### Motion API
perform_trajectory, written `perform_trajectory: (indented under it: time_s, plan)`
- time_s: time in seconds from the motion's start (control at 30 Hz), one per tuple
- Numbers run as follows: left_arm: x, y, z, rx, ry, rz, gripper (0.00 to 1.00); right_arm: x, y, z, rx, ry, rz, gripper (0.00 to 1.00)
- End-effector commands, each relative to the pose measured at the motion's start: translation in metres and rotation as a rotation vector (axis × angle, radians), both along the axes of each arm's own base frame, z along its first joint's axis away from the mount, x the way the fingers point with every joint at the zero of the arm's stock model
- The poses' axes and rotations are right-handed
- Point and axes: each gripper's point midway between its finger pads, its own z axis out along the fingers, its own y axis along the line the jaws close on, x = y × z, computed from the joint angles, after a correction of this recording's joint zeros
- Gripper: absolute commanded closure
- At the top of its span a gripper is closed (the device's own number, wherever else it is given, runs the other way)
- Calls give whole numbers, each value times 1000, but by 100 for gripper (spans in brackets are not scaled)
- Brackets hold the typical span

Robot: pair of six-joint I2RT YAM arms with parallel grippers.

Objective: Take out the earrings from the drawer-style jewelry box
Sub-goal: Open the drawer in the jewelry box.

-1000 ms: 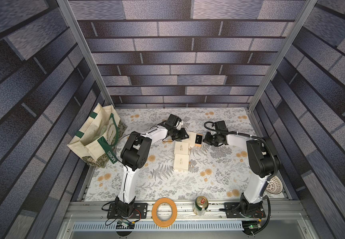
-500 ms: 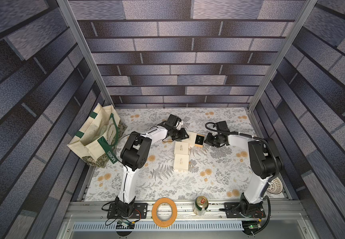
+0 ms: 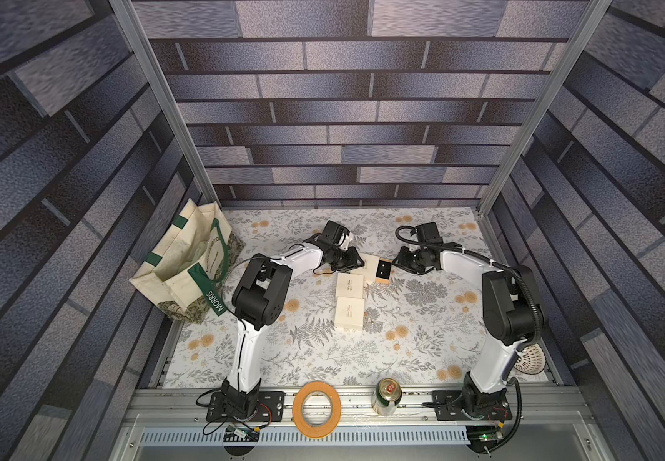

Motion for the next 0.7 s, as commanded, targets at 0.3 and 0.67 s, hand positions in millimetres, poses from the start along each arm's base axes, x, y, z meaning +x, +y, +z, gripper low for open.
perform_trajectory:
  time_s: [0.3,0.67]
  plan:
    - [-9,19,-22,69,75,43,68,-5,29,11,-88,14,34,78]
    - [-10,19,-21,68,78,37,68,-8,35,-8,-131,74,51,82]
